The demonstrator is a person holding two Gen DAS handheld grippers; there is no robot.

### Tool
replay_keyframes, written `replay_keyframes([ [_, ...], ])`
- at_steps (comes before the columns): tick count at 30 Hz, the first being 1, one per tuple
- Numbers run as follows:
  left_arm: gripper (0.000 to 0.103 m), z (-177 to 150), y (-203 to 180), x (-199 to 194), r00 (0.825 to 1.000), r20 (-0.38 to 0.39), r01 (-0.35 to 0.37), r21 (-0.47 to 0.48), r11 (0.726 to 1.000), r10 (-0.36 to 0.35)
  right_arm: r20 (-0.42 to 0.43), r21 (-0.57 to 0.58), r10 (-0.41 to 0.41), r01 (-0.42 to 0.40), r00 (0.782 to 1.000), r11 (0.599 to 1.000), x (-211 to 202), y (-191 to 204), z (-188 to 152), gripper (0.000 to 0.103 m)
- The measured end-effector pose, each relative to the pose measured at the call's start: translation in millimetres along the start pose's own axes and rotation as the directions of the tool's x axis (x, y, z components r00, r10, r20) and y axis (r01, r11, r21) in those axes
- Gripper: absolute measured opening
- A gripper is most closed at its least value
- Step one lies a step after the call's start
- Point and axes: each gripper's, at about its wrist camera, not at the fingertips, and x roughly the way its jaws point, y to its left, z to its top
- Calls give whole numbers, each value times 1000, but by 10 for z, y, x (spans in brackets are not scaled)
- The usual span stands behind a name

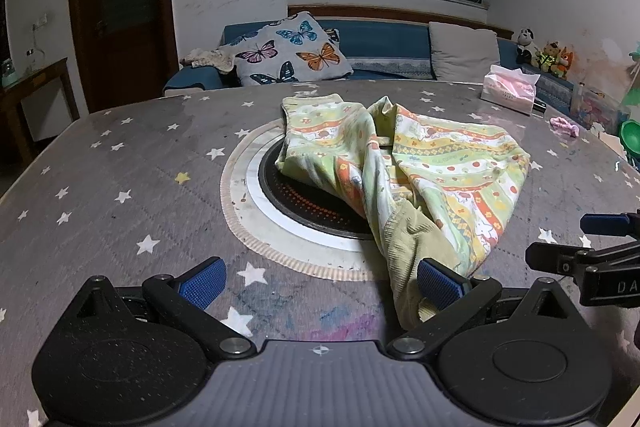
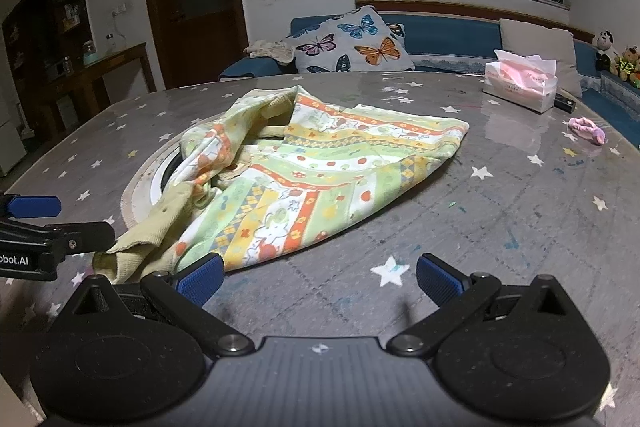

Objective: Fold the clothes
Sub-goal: 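Move both grippers toward the crumpled green striped garment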

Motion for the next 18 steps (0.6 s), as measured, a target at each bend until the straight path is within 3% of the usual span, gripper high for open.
replay_keyframes([
  [18, 103, -63, 73, -31, 1000, -14, -15, -14, 1000, 15, -10, 8, 12, -12, 1000, 1000, 1, 88, -50, 103],
])
